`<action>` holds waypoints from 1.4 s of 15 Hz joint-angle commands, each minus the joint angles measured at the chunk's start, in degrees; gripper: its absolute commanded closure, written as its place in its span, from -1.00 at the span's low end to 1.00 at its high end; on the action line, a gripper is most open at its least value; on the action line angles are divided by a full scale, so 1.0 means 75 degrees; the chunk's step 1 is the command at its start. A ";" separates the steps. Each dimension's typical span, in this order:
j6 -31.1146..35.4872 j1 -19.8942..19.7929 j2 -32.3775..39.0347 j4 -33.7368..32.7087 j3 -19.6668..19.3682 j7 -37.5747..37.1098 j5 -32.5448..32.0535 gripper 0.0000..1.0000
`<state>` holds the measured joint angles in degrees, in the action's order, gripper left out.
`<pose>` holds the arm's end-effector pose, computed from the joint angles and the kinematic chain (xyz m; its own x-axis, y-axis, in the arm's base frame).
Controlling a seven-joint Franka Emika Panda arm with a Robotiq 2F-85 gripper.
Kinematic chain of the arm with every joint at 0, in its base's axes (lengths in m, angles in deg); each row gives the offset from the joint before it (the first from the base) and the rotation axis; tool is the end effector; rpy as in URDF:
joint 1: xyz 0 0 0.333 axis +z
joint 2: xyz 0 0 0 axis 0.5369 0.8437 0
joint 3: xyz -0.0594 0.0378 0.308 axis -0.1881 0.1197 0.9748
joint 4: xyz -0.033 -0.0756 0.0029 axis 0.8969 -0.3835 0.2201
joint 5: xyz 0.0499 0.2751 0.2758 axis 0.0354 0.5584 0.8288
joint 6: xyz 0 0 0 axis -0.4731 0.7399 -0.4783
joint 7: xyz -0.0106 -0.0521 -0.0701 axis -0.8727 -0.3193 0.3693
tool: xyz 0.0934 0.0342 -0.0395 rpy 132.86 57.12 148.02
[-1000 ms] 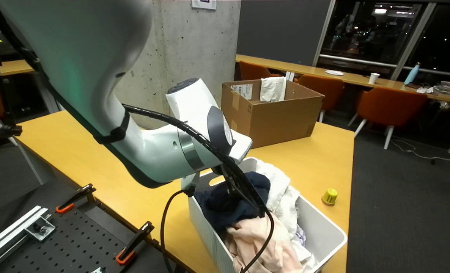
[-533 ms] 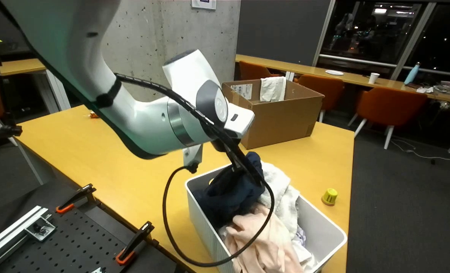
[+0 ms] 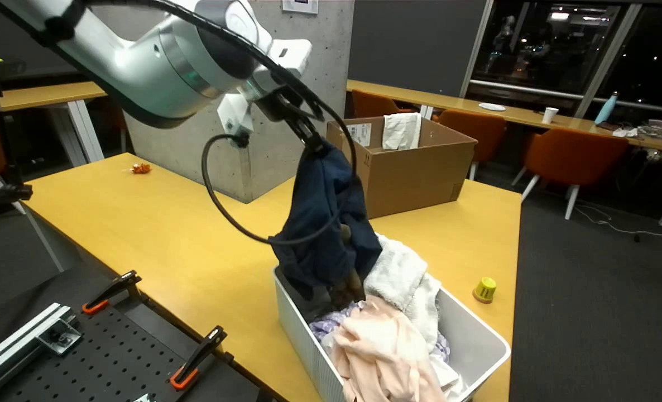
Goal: Remove the blue cloth and the moose toy from basket, then wrap the moose toy with the blue cloth
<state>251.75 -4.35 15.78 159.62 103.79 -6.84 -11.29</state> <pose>0.5501 -0.0913 0.3946 0.6229 -0.4653 0.6289 -0.5420 -0.8364 -0.0819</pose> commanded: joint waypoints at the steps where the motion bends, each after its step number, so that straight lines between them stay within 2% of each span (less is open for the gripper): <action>1: -0.0355 0.0557 -0.0778 0.0148 0.0723 0.0893 0.1135 0.96; 6: -0.1131 0.1801 -0.1245 -0.0347 0.1594 0.1848 0.2644 0.96; 7: -0.1300 0.1944 -0.1196 -0.0521 0.1683 0.1898 0.2706 0.96; 8: -0.1441 0.2068 -0.1156 -0.0668 0.1747 0.1932 0.2743 0.32; 9: -0.1540 0.2159 -0.1096 -0.0769 0.1765 0.1977 0.2793 0.31; 10: -0.1619 0.2240 -0.1056 -0.0847 0.1772 0.2033 0.2852 0.20; 14: -0.1641 0.2202 -0.1121 -0.0711 0.1524 0.2350 0.3119 -0.38; 17: -0.1880 0.2024 -0.1489 -0.0018 0.1071 0.2847 0.3655 -0.81; 18: -0.2039 0.3016 -0.1515 0.0178 -0.0121 0.2847 0.3577 -0.98; 21: -0.2026 0.3276 -0.1922 0.1249 -0.1389 0.3272 0.3993 -1.00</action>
<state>237.27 16.43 6.09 161.67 102.38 14.00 14.57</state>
